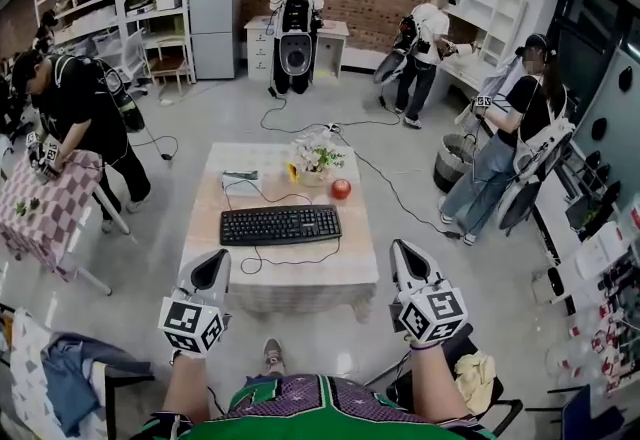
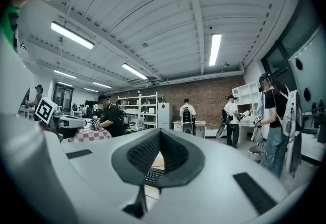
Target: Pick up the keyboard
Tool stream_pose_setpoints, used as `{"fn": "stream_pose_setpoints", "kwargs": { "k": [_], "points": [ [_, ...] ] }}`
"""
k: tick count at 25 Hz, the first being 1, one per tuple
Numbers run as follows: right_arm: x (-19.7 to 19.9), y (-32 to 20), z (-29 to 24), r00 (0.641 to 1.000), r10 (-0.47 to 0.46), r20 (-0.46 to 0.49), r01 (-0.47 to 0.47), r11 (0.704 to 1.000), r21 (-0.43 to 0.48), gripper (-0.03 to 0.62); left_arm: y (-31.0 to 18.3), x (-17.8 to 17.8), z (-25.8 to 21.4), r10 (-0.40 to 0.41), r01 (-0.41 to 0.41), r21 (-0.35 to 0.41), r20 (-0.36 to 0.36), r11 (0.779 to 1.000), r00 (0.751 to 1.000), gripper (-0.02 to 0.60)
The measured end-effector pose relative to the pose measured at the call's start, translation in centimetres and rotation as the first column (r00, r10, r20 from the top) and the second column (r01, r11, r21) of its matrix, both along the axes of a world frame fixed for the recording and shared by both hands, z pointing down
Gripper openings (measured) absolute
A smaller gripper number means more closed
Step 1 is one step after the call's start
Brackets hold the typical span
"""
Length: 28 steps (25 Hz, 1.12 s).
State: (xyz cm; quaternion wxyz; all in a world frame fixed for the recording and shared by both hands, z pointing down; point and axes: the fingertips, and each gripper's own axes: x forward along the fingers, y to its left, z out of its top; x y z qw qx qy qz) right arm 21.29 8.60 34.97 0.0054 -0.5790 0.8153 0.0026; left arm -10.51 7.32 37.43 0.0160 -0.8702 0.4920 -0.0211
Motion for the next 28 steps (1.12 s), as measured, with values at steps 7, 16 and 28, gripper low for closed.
{"fn": "stream_pose_setpoints", "kwargs": {
  "k": [7, 16, 28],
  "points": [
    [-2.2, -7.0, 0.7, 1.000, -0.028, 0.002, 0.028, 0.999, -0.036, 0.000, -6.1, -2.6, 0.6, -0.018, 0.018, -0.020, -0.040, 1.000, 0.999, 0.017],
    [-5.2, -14.9, 0.8, 0.998, 0.050, 0.025, -0.049, 0.998, -0.035, 0.000, -14.5, -6.6, 0.4, -0.060, 0.060, -0.017, -0.006, 0.998, 0.998, 0.018],
    [-7.1, -20.9, 1.9, 0.986, 0.151, 0.066, -0.148, 0.988, -0.051, 0.002, -22.5, -7.8, 2.2, 0.041, -0.039, -0.042, 0.044, 0.998, 0.998, 0.018]
  ]
}}
